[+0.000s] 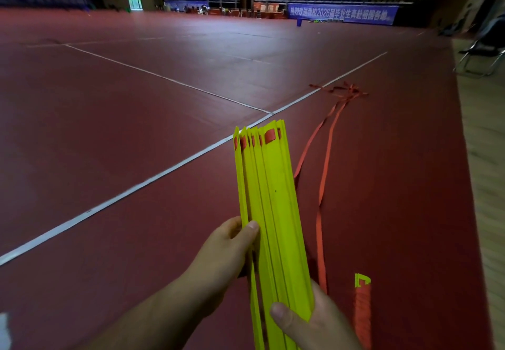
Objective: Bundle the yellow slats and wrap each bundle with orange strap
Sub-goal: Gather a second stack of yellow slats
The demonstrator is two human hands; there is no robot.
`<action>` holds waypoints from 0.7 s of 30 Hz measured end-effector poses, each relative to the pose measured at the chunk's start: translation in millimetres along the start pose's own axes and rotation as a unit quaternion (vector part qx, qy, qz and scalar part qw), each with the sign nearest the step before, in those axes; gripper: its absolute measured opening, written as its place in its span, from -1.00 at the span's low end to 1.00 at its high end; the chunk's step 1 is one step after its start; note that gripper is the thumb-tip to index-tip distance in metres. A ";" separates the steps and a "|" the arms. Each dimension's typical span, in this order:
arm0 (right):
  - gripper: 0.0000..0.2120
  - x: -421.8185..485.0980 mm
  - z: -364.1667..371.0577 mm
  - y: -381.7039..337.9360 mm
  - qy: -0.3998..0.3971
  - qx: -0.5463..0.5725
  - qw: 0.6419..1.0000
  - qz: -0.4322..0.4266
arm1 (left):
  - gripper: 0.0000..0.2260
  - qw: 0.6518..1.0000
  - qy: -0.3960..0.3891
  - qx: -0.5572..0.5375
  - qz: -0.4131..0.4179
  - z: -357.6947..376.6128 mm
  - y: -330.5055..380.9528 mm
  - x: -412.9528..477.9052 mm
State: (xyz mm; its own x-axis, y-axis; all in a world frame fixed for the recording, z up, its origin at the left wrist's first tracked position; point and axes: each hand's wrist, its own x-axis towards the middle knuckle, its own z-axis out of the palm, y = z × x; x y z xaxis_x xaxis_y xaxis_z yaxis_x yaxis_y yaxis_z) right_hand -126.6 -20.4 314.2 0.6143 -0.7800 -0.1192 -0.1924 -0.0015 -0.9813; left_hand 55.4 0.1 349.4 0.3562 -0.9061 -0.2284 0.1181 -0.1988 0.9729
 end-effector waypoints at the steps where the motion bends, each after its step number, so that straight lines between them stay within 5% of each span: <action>1: -0.12 -0.4 0.1 0.6 0.006 -0.003 1.000 -0.003 | -0.74 0.999 -0.019 -0.024 -0.013 1.9 -0.8 -1.7; 5: -0.16 -3.2 7.5 0.8 -0.030 -0.034 0.999 -0.004 | -0.61 0.995 -0.077 -0.064 -0.007 9.1 -15.4 -9.1; 8: -0.20 -2.2 11.0 6.7 -0.004 -0.079 0.997 -0.019 | -0.52 0.999 -0.040 -0.029 0.010 10.8 -25.1 -9.8; 16: -0.86 0.0 15.1 4.7 0.088 -0.147 0.981 0.087 | -0.97 0.999 0.047 -0.027 -0.001 4.2 -23.9 -5.7; 21: -0.87 -0.6 22.6 -3.6 0.117 -0.119 0.981 0.098 | -0.73 0.999 0.046 0.022 0.012 -3.4 -26.9 -4.2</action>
State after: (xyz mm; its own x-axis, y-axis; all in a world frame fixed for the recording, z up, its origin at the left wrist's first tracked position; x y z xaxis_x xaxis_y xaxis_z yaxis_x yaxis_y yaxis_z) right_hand -109.0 -5.8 314.4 0.3609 -0.9017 -0.2379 -0.4795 0.0394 -0.8766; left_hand 53.8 10.5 324.1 0.4428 -0.8727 -0.2058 0.0690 -0.1957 0.9782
